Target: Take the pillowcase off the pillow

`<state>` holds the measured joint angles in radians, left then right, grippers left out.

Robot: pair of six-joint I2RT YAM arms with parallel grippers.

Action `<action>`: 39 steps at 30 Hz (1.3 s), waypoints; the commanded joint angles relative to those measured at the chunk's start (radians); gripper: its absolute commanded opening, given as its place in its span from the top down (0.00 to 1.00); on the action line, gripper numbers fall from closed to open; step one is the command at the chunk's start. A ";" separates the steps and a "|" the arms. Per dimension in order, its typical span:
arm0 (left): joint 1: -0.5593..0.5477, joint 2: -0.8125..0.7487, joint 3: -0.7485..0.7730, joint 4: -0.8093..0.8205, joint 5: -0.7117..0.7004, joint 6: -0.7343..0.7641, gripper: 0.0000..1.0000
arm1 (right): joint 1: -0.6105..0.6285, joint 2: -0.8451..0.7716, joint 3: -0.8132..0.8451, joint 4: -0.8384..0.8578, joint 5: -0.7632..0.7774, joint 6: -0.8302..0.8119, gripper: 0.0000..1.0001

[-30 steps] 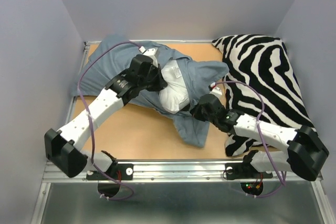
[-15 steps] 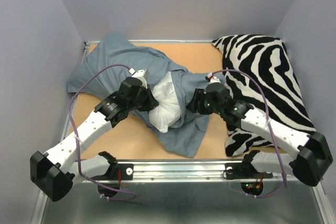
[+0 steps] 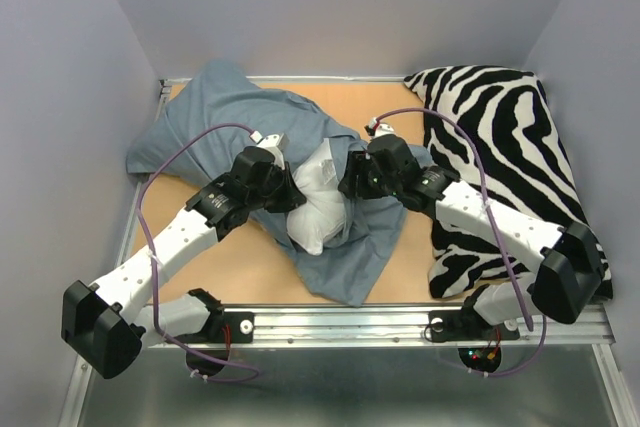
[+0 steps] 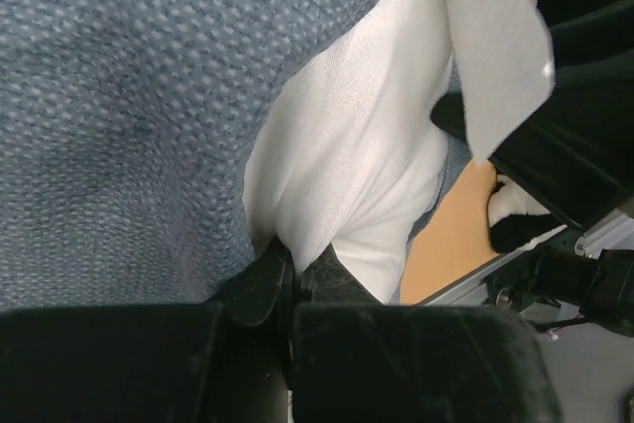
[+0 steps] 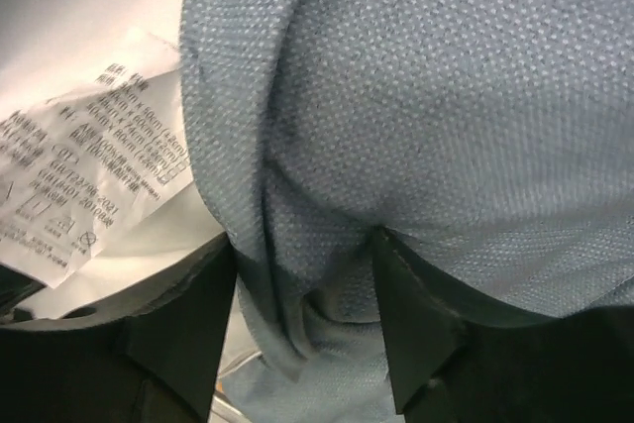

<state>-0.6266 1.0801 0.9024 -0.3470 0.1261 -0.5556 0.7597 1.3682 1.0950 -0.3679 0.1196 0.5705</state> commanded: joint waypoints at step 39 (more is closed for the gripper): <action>0.005 -0.250 0.339 0.227 0.041 -0.174 1.00 | -0.292 0.488 0.017 0.492 -0.385 0.124 0.85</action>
<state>-0.6254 0.8547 1.1976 -0.5171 0.1150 -0.6331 0.3809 1.8194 1.0664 0.0326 -0.2512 0.6895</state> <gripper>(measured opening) 0.055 0.124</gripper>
